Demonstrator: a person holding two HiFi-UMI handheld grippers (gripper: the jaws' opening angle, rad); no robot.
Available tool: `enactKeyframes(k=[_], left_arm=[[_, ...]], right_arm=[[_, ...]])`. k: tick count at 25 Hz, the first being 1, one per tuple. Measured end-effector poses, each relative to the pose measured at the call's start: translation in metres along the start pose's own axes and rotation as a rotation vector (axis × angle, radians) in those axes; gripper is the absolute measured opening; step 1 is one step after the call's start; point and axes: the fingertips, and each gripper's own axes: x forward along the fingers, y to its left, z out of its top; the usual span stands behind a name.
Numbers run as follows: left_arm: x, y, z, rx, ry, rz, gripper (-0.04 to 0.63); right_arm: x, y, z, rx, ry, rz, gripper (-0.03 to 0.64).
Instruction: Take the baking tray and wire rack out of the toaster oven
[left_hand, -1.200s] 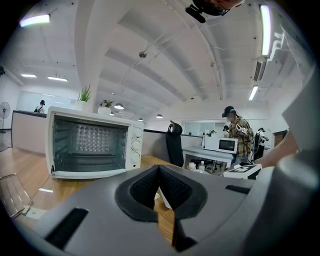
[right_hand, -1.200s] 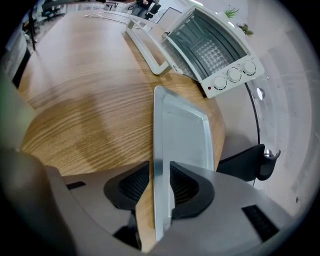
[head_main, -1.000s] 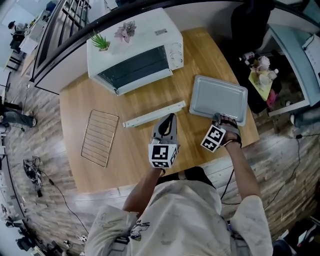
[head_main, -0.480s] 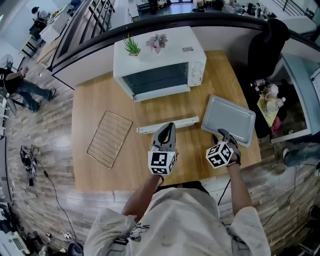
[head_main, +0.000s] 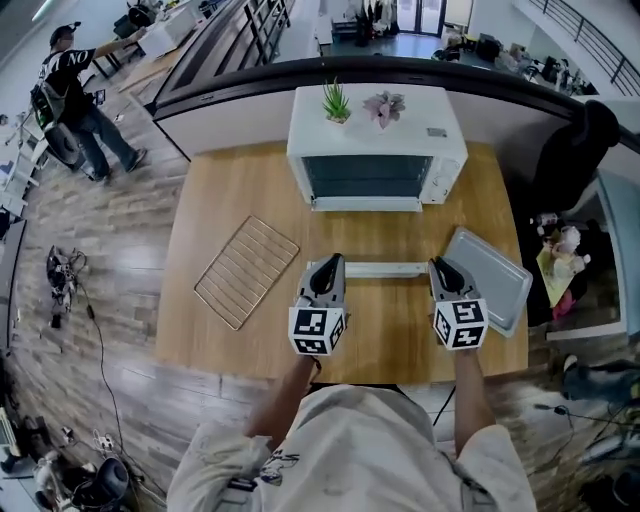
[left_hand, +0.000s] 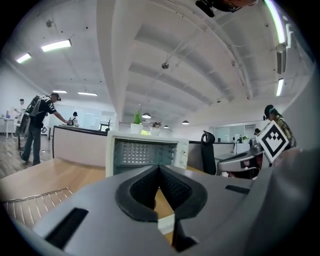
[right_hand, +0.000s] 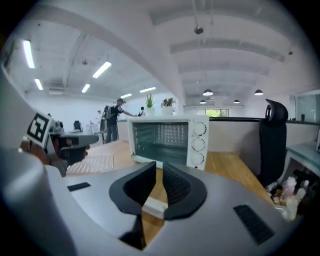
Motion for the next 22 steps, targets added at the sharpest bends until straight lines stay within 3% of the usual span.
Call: enactKeyframes(k=[3, 9, 15, 22], left_arm=[[-0.007, 0.018, 0.007, 0.001, -0.016, 0.042, 0.015], [-0.022, 0.049, 0.028, 0.016, -0.064, 0.112, 0.015], [-0.035, 0.07, 0.049, 0.058, -0.11, 0.166, 0.015], [-0.045, 0.084, 0.076, 0.097, -0.171, 0.193, 0.015]], right_arm=[[0.005, 0.003, 0.029, 0.083, -0.109, 0.028, 0.041], [0.013, 0.006, 0.068, 0.138, -0.236, 0.051, 0.021], [0.019, 0.023, 0.099, 0.074, -0.338, 0.052, 0.021], [0.027, 0.046, 0.121, -0.041, -0.364, 0.018, 0.021]])
